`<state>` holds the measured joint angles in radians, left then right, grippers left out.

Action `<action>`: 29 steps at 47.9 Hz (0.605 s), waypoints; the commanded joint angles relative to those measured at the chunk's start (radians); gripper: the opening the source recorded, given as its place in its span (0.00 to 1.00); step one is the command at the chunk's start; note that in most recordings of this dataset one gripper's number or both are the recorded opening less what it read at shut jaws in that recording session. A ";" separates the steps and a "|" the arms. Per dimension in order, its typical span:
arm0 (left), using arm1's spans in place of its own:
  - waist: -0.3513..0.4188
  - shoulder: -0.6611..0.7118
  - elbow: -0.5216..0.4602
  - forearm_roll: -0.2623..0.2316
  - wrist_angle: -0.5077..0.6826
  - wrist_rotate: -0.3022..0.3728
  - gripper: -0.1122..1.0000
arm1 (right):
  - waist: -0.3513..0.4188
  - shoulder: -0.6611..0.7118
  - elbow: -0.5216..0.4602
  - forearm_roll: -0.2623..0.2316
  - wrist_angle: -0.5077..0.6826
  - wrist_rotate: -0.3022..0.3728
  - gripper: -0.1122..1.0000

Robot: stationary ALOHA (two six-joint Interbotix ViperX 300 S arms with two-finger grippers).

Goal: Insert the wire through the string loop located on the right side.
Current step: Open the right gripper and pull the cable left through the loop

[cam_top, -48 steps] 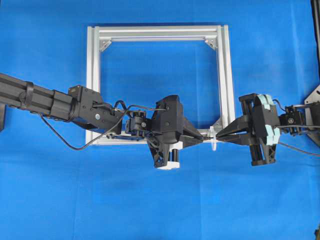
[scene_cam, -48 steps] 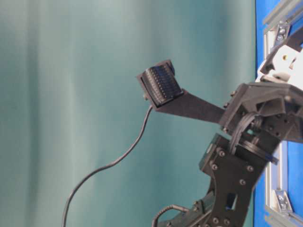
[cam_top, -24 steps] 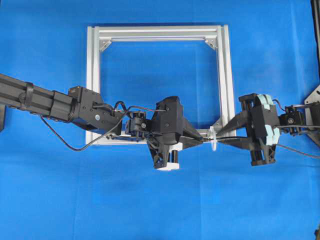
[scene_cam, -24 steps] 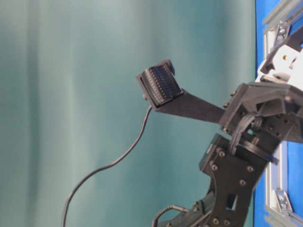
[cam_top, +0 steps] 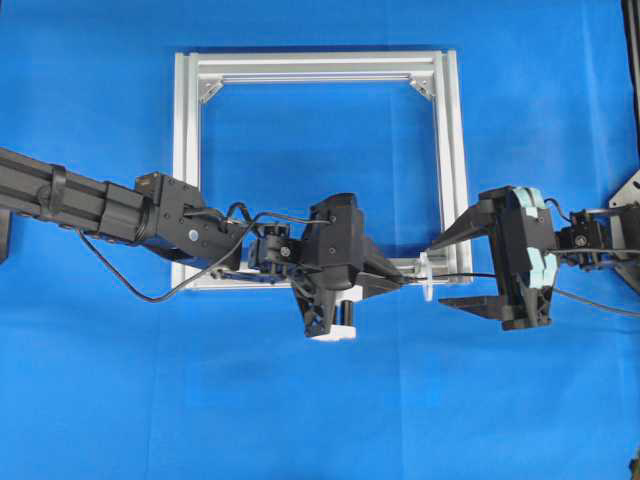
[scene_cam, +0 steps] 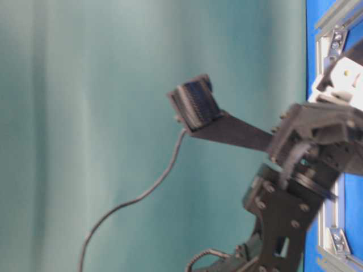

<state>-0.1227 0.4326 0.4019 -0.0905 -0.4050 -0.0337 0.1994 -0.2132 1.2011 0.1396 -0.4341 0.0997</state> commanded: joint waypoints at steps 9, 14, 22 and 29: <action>-0.005 -0.144 0.126 0.000 -0.008 -0.002 0.18 | -0.002 -0.009 -0.017 0.003 0.003 0.000 0.96; -0.011 -0.224 0.218 0.000 -0.009 0.000 0.18 | -0.002 -0.009 -0.017 0.003 0.005 0.000 0.96; -0.025 -0.341 0.376 0.002 -0.040 -0.002 0.18 | 0.000 -0.011 -0.018 0.003 0.005 0.000 0.96; -0.038 -0.426 0.518 0.000 -0.080 -0.003 0.18 | 0.002 -0.011 -0.018 0.003 0.005 0.000 0.96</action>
<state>-0.1519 0.0721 0.8682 -0.0905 -0.4587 -0.0353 0.1994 -0.2132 1.1996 0.1396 -0.4264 0.0997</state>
